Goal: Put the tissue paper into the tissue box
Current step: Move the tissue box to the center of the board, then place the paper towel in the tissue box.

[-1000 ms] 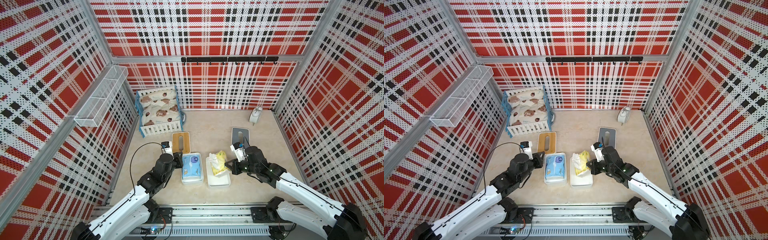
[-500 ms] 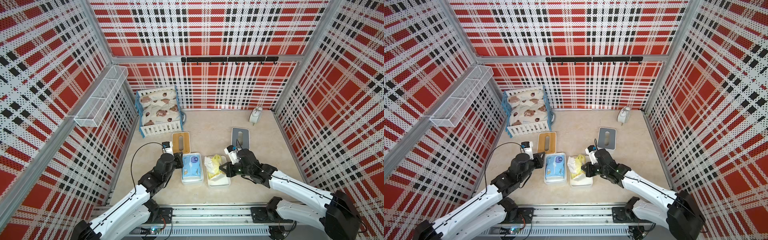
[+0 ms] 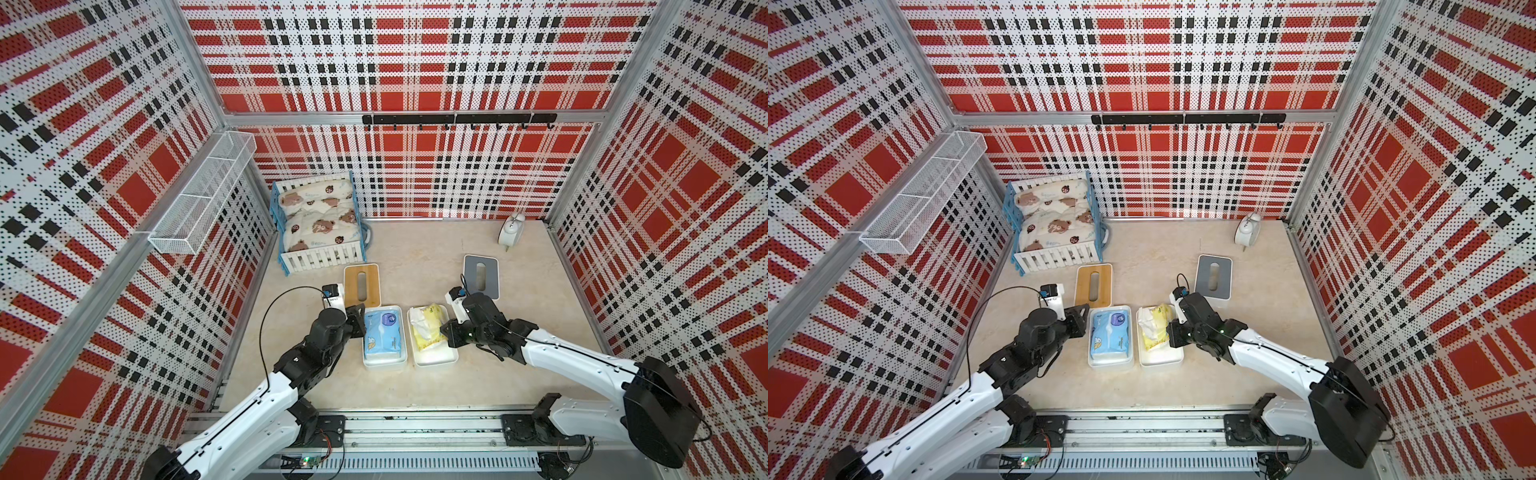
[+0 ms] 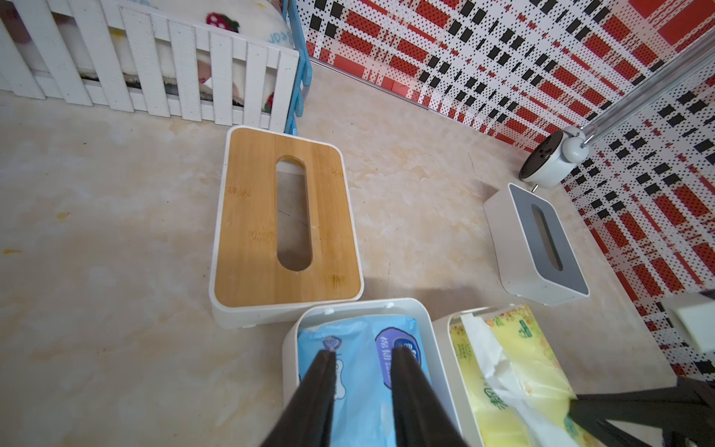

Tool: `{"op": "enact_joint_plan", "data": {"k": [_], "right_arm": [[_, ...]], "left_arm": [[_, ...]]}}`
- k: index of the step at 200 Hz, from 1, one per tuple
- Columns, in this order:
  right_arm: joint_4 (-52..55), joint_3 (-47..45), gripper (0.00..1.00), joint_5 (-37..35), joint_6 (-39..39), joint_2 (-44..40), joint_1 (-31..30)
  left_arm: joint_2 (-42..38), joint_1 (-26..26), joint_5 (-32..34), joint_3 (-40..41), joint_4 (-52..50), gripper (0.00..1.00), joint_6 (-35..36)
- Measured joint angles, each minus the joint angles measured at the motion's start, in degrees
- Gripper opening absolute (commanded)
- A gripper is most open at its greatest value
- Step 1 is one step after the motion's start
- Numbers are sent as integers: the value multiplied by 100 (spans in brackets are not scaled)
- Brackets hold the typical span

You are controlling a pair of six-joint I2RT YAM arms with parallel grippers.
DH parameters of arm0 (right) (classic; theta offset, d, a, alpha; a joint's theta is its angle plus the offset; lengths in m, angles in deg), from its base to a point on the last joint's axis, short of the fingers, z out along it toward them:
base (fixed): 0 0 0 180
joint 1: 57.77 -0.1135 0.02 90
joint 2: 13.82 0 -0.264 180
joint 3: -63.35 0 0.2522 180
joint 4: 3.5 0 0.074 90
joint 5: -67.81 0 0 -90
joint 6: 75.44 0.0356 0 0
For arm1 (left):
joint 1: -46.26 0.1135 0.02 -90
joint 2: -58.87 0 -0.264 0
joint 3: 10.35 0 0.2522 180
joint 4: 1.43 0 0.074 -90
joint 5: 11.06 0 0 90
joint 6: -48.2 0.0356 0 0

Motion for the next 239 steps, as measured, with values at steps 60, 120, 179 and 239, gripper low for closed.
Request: {"op": "enact_joint_plan", "data": {"k": [60,120,179,239], "right_arm": [[125,811,0,50,-706,966,833],[243,1777,0,188,-1239,1978,1451],[264,2450,0,494,-1449,2863,1875],[289,2175,0,684,-1467,2667,1821]], "left_arm": [[-68,181,61,72,0,29,-63],[186,986,-282,203,179,28,-72],[859,1484,-732,195,791,27,4],[1384,2470,-1113,122,1198,26,138]]}}
